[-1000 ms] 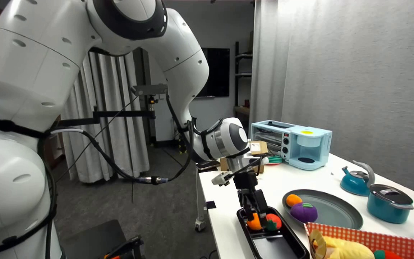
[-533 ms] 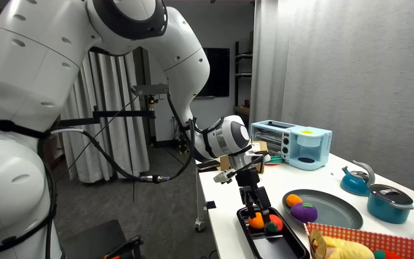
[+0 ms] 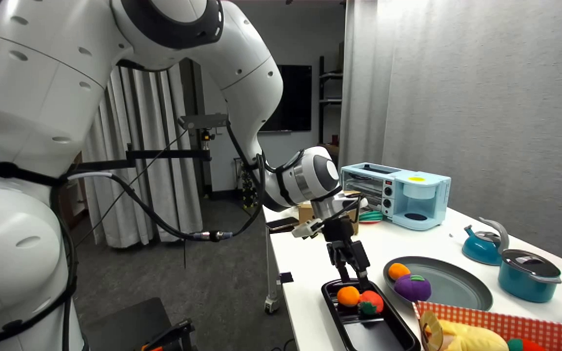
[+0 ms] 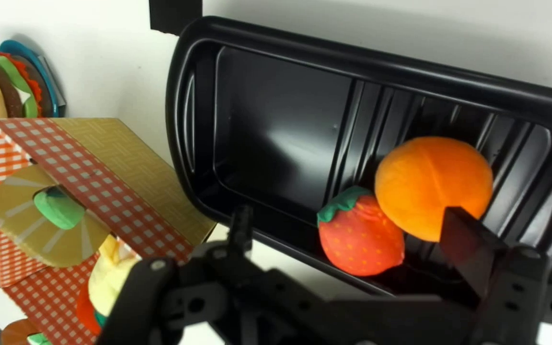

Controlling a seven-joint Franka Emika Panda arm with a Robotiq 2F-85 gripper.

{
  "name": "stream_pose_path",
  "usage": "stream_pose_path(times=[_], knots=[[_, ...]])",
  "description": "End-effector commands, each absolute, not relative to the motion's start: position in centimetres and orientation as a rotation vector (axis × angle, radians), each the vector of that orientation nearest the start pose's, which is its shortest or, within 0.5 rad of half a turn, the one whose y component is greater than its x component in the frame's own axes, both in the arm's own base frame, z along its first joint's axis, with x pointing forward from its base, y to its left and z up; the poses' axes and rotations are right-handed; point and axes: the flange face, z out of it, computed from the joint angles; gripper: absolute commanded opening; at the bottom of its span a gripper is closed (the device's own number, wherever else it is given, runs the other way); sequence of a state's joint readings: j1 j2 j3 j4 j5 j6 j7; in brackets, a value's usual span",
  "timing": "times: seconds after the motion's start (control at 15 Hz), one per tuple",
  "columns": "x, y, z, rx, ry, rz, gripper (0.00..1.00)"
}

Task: Move the purple and orange object one after the other from the black plate to the gray plate

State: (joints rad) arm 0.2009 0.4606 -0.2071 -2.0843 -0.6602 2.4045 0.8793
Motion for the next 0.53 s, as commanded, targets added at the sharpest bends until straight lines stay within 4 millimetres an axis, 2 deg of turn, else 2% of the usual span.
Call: stream_pose_path(times=[0.0, 0.33, 0.47], knots=[[57.3, 0.4, 20.3, 2.617, -0.399, 0.124, 1.0], [57.5, 3.5, 19.7, 2.657, -0.315, 0.137, 1.0], [57.4, 3.9, 19.0, 2.664, -0.306, 0.122, 1.0]])
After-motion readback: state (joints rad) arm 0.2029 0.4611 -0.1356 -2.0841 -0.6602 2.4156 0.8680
